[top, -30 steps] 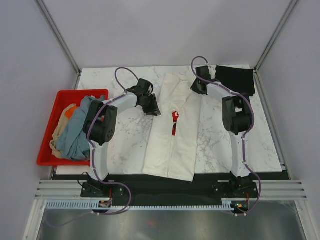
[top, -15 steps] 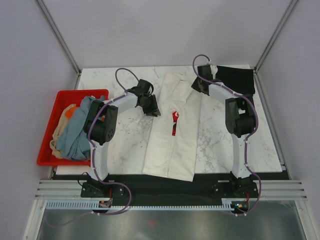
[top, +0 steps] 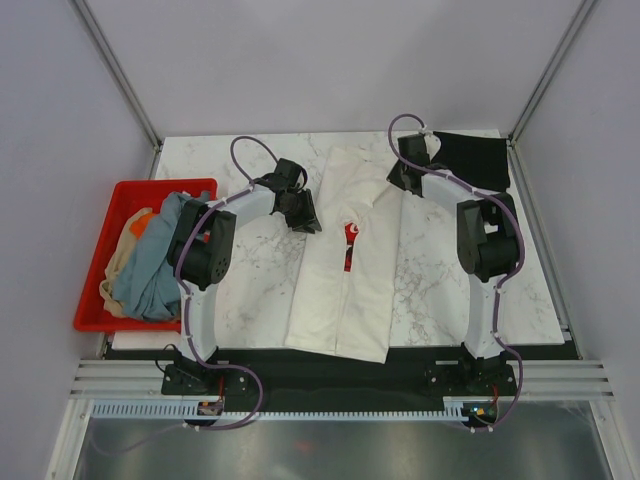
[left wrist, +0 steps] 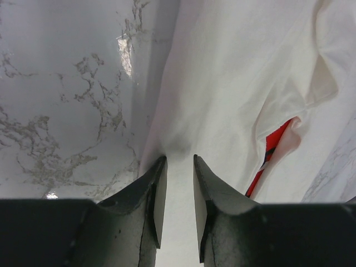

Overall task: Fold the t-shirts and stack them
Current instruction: Fold the tshirt

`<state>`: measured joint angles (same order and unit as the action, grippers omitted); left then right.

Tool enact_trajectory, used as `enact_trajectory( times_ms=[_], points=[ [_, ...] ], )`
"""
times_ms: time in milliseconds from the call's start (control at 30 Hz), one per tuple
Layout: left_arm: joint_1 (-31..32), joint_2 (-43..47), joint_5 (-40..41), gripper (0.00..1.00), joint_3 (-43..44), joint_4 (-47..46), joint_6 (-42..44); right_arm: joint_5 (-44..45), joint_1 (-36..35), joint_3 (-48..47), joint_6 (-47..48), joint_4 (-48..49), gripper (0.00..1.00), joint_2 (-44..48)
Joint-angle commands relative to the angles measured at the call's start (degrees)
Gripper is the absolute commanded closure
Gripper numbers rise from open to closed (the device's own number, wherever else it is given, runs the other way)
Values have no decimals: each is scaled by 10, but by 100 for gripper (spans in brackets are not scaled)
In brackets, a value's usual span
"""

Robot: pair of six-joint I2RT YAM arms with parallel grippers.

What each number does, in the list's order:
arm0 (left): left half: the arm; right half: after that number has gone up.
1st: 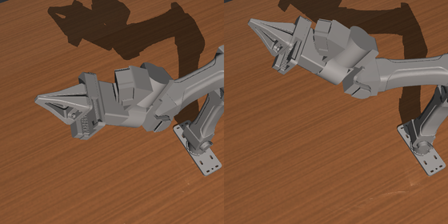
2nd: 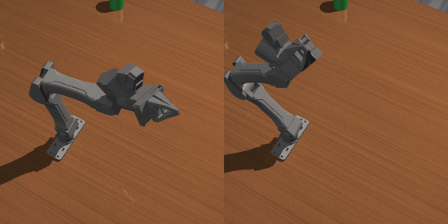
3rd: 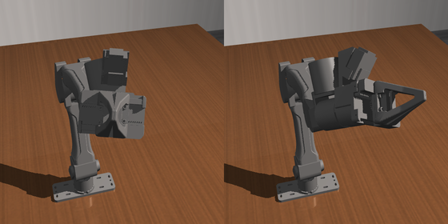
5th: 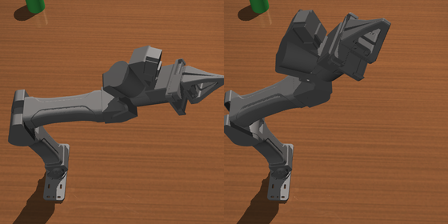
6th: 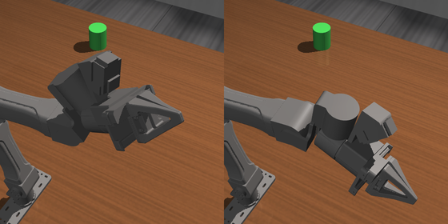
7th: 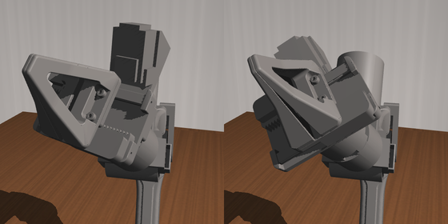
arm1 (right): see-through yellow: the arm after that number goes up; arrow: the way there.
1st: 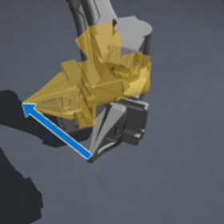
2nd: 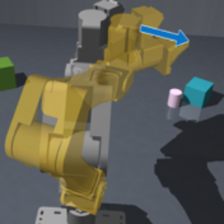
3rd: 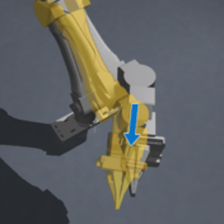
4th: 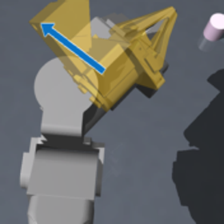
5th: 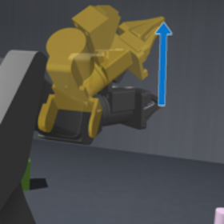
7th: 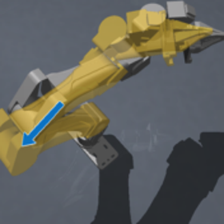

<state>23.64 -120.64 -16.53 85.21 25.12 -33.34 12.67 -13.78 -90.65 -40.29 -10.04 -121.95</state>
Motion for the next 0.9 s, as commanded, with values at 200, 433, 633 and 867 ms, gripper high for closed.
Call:
enact_trajectory(
  times_ms=[200, 433, 633, 867],
  points=[
    [1, -7, 10, 65, 3, -1, 21, 34, -3, 27, 4, 25, 100, 33],
    [1, 12, -17, 60, 4, 1, 25, 9, 0, -18, 40, 20, 95, -3],
    [1, 46, -69, 57, 17, 0, 32, 5, 1, -37, 58, -1, 67, 22],
    [4, 12, -140, 57, 86, -1, 20, -46, 2, -170, 94, -77, 59, -53]
  ],
)
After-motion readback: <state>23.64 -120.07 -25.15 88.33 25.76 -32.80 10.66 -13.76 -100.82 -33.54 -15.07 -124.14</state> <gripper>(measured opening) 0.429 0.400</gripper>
